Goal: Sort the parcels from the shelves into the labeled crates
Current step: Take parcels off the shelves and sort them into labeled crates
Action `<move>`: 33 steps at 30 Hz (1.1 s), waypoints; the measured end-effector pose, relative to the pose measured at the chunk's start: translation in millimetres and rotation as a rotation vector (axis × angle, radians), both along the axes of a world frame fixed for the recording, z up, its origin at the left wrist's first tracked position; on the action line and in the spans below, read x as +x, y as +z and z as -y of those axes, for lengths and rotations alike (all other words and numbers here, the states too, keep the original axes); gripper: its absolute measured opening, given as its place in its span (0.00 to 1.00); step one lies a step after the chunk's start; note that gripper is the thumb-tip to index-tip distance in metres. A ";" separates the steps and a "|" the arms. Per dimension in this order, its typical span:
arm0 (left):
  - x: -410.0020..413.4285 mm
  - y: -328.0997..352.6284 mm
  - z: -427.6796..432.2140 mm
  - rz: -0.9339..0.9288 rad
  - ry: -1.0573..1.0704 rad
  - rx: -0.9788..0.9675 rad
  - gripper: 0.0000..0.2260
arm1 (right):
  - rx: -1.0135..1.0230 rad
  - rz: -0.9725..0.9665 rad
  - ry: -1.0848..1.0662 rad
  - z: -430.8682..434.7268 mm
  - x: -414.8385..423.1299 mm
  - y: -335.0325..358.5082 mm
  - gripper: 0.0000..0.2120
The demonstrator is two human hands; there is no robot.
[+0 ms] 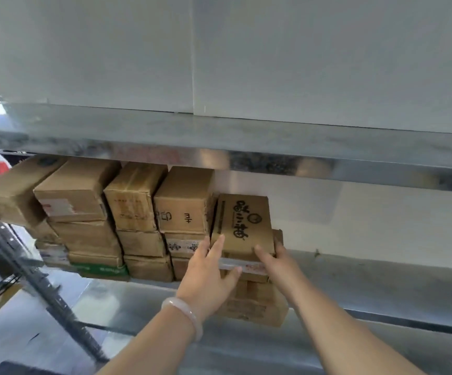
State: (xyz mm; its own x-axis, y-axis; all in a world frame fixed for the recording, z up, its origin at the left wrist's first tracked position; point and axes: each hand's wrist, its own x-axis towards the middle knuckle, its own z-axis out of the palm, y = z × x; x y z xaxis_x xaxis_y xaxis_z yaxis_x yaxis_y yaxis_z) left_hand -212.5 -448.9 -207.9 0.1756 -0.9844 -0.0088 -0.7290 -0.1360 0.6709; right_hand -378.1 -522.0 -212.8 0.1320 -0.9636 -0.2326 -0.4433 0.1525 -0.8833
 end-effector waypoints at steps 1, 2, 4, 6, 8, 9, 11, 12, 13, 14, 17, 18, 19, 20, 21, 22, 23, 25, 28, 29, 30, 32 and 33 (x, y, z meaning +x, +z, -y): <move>-1.8 0.9 2.3 -0.013 0.015 0.007 0.35 | -0.015 0.059 -0.008 -1.6 -0.2 -4.1 0.26; -3.6 2.1 4.1 -0.024 0.031 0.005 0.35 | -0.034 0.123 -0.026 -4.4 -1.7 -7.2 0.19; -7.2 5.5 6.5 -0.055 0.073 -0.022 0.34 | -0.084 0.227 -0.065 -13.2 -6.3 -9.4 0.13; -11.9 9.7 6.2 -0.102 0.126 -0.054 0.33 | -0.142 0.283 -0.095 -25.1 -10.6 -10.1 0.17; -18.8 14.9 2.7 -0.112 0.132 -0.063 0.34 | -0.223 0.306 -0.107 -42.2 -13.9 -6.4 0.23; -22.8 17.7 0.5 -0.101 0.115 -0.049 0.36 | -0.268 0.310 -0.109 -50.5 -15.4 -3.6 0.26; -30.5 24.4 -6.6 -0.103 0.079 0.012 0.42 | -0.363 0.281 -0.123 -69.4 -18.5 2.2 0.28; -33.3 28.1 -10.9 -0.132 0.072 0.042 0.45 | -0.416 0.240 -0.129 -80.3 -19.7 4.4 0.27; -35.6 31.9 -15.9 -0.171 0.072 0.061 0.48 | -0.463 0.179 -0.125 -91.0 -21.3 5.1 0.29; -37.0 35.6 -21.2 -0.210 0.076 0.071 0.51 | -0.500 0.121 -0.112 -101.5 -23.0 4.1 0.32; -38.1 44.8 -39.4 -0.267 0.072 0.091 0.58 | -0.587 0.014 -0.059 -131.7 -22.8 4.2 0.37; -36.7 47.5 -46.4 -0.279 0.063 0.092 0.59 | -0.618 -0.007 -0.051 -140.7 -21.7 6.7 0.37; -34.1 50.3 -53.4 -0.296 0.054 0.087 0.58 | -0.647 -0.016 -0.046 -149.1 -20.7 9.7 0.37; -29.6 52.3 -60.9 -0.317 0.045 0.077 0.57 | -0.675 -0.017 -0.039 -157.4 -19.8 12.6 0.35; -24.0 54.0 -68.3 -0.344 0.030 0.062 0.56 | -0.695 -0.014 -0.037 -164.6 -19.7 14.6 0.32; -17.4 55.2 -76.1 -0.386 0.005 0.048 0.54 | -0.699 0.007 -0.059 -171.0 -19.1 16.4 0.30; -9.4 55.1 -83.8 -0.450 -0.032 0.032 0.54 | -0.681 0.067 -0.115 -176.8 -18.3 19.2 0.28; 6.0 54.1 -99.3 -0.691 -0.111 0.018 0.55 | -0.564 0.278 -0.227 -186.9 -14.0 27.1 0.29; 22.8 47.6 -123.5 -1.024 -0.133 0.060 0.43 | -0.249 0.508 -0.084 -200.0 0.8 31.4 0.30; 28.1 44.5 -130.3 -1.053 -0.118 0.067 0.37 | -0.209 0.501 -0.035 -204.7 7.1 28.9 0.30; 33.5 41.3 -136.7 -1.051 -0.106 0.062 0.32 | -0.214 0.464 -0.020 -210.0 15.1 26.8 0.30; 47.7 35.5 -147.6 -0.952 -0.068 0.013 0.25 | -0.306 0.373 -0.052 -221.3 34.5 26.1 0.31; 56.3 34.9 -152.9 -0.858 -0.044 -0.036 0.21 | -0.362 0.321 -0.063 -225.9 44.1 26.3 0.34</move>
State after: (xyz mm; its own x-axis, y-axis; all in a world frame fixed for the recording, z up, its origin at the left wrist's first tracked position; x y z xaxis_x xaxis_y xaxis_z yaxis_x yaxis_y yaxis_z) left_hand -156.2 -296.0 -173.0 0.0839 -0.9925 -0.0893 0.0284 -0.0872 0.9958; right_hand -334.0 -296.1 -186.5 0.0809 -0.9835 0.1615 -0.1394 -0.1716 -0.9753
